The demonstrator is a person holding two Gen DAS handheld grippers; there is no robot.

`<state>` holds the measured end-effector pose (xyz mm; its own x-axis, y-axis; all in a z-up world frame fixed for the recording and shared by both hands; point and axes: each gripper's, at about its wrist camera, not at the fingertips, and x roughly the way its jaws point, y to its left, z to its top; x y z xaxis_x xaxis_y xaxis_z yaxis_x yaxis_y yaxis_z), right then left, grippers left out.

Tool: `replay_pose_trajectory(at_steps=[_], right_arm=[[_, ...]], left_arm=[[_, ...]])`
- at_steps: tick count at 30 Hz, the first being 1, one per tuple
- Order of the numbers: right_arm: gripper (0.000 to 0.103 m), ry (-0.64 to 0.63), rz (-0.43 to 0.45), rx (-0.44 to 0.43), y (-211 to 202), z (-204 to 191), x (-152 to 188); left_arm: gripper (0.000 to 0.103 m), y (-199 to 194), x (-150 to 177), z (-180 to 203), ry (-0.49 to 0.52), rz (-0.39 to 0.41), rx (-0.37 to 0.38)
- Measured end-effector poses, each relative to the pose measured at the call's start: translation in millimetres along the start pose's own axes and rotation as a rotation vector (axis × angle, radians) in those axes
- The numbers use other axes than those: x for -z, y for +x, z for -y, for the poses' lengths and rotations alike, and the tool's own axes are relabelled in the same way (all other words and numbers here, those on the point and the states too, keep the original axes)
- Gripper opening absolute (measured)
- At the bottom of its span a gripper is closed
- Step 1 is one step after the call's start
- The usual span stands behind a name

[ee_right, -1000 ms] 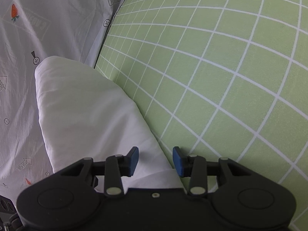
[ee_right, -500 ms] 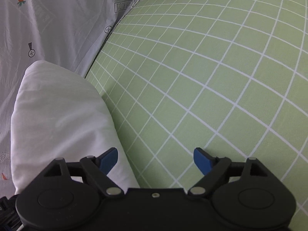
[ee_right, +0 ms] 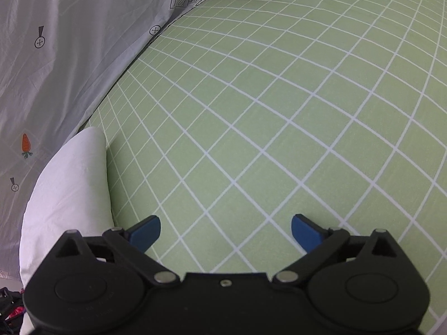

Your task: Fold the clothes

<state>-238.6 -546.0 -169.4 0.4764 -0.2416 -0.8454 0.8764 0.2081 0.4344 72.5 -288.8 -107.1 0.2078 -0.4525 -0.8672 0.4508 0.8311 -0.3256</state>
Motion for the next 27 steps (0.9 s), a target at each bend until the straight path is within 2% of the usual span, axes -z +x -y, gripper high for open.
replay_pose_trajectory(at_steps=[2, 3, 5, 6, 14, 17, 23, 27], right_arm=[[0.102, -0.011, -0.006, 0.017, 1, -5, 1], [0.102, 0.002, -0.015, 0.006, 3, -7, 2], [0.102, 0.029, -0.033, -0.014, 6, -11, 3], [0.102, 0.043, -0.042, -0.024, 8, -13, 3], [0.103, 0.151, -0.114, -0.105, 20, -30, 6], [0.103, 0.192, -0.142, -0.136, 24, -37, 7], [0.103, 0.255, -0.181, -0.128, 43, -63, 4], [0.103, 0.277, -0.190, -0.130, 50, -76, 4]], left_arm=[[0.059, -5, 0, -2, 0.032, 0.025, -0.006], [0.063, -7, -2, -3, 0.050, 0.034, -0.015], [0.078, -9, -6, -7, 0.082, 0.042, -0.027], [0.080, -8, -8, -10, 0.096, 0.041, -0.032], [0.083, -6, -18, -20, 0.157, 0.018, 0.031], [0.083, -7, -23, -25, 0.136, 0.017, 0.071], [0.083, -5, -31, -26, 0.087, 0.013, 0.219], [0.084, 14, -33, -19, 0.070, -0.027, 0.248]])
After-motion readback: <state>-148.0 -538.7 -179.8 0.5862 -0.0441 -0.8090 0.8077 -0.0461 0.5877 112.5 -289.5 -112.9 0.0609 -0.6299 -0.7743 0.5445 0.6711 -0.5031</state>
